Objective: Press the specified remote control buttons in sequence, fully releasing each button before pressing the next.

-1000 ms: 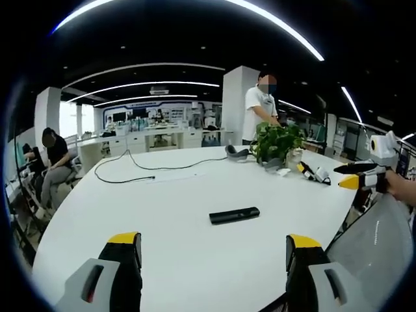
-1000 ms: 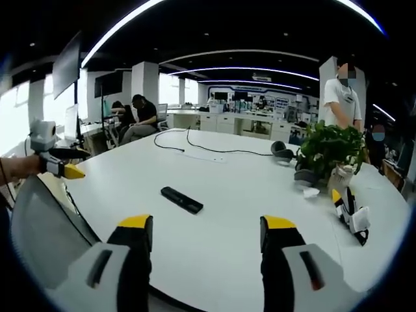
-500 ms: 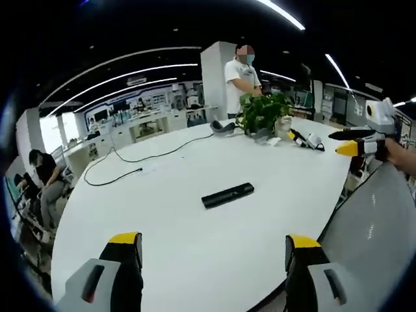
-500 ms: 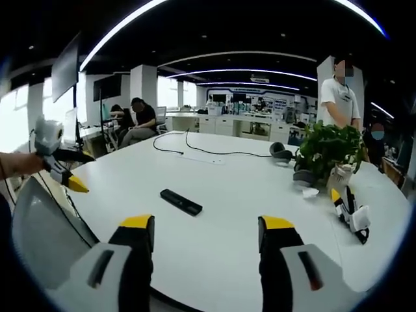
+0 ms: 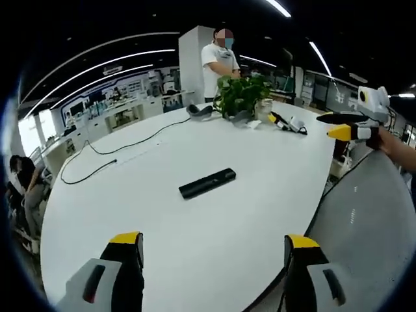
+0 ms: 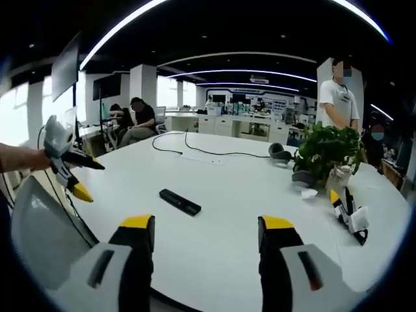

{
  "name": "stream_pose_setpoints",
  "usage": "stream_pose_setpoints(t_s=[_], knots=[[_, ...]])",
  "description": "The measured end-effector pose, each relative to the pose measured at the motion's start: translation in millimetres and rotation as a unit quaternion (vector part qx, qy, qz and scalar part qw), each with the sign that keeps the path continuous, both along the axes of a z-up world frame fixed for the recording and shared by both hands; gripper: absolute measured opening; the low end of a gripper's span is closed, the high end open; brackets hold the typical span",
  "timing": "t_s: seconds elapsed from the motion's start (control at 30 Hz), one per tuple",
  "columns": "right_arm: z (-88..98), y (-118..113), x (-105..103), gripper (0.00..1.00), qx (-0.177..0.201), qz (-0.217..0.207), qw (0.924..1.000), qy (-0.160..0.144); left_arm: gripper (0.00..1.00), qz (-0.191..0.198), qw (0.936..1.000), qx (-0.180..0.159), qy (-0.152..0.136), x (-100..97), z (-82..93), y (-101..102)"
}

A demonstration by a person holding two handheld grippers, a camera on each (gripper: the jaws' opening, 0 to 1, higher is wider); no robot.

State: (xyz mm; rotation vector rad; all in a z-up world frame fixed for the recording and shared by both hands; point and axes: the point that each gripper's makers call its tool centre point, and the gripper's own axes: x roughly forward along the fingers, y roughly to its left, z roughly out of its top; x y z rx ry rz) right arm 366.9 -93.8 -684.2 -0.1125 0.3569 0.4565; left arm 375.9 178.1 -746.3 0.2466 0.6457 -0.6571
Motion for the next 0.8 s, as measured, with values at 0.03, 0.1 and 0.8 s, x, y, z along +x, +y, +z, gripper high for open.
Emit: stream_pose_setpoints(t_s=[0.03,0.1,0.8], knots=[[-0.1,0.1,-0.1,0.67,0.0,0.0,1.0,0.0,0.9,-0.001,1.0,0.0,0.003,2.3,-0.9,0.4],[-0.3,-0.2,0.0,0.66,-0.001,-0.001,1.0,0.001,0.9,-0.007,0.9999,-0.007,0.012,6.1,-2.8,-1.3],[-0.5,-2.6,0.2,0.63,-0.002,-0.007,1.0,0.0,0.87,-0.089,0.9944,0.03,0.049,53.3,-17.9,-19.9]])
